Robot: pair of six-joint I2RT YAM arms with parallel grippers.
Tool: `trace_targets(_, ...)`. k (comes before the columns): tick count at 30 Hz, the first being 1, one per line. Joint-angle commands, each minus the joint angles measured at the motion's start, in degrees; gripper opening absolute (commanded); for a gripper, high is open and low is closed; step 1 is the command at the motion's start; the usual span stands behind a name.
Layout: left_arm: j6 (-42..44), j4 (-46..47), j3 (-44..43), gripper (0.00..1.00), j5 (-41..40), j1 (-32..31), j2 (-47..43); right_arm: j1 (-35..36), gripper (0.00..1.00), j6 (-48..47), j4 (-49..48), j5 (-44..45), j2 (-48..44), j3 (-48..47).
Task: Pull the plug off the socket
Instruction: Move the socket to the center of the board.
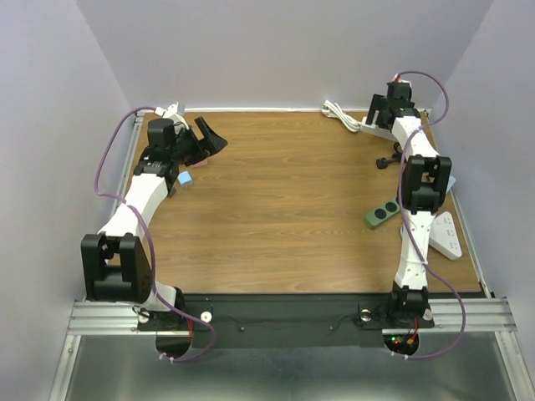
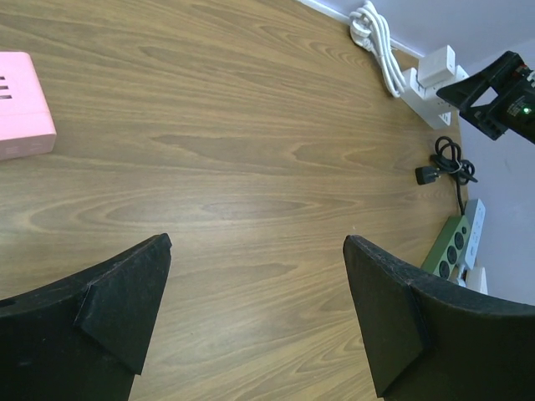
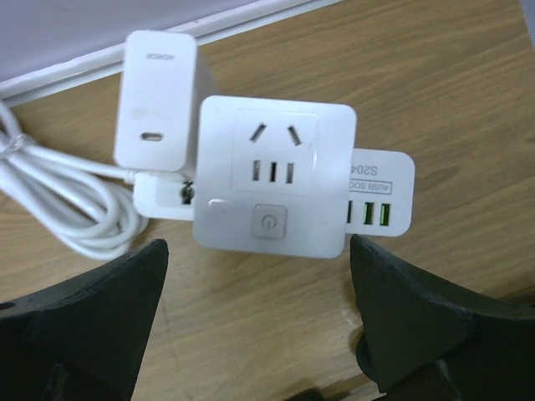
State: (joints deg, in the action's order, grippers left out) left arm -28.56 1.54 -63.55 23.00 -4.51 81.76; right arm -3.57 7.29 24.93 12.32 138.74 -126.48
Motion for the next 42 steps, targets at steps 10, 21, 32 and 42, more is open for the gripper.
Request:
trace_targets(10, 1.75, 3.91, -2.28, 0.94, 2.31, -0.14, 3.41, -0.38, 0.74, -0.17, -2.87, 4.3, 5.75, -10.98)
trace_targets(21, 0.87, 3.91, -3.95, 0.93, 2.84, -0.14, 4.99, -0.38, 0.34, 1.24, -2.78, 0.43, 5.32, -7.83)
trace_targets(32, -0.45, 4.52, -3.16, 0.92, 2.66, -0.14, 4.2, -0.38, 0.97, -1.04, -2.87, 5.0, 0.83, -4.83)
trace_targets(42, -0.01, 3.91, -1.75, 0.92, 1.96, -0.14, 2.53, -0.47, 0.64, 0.18, -3.31, 3.51, 5.75, -8.17)
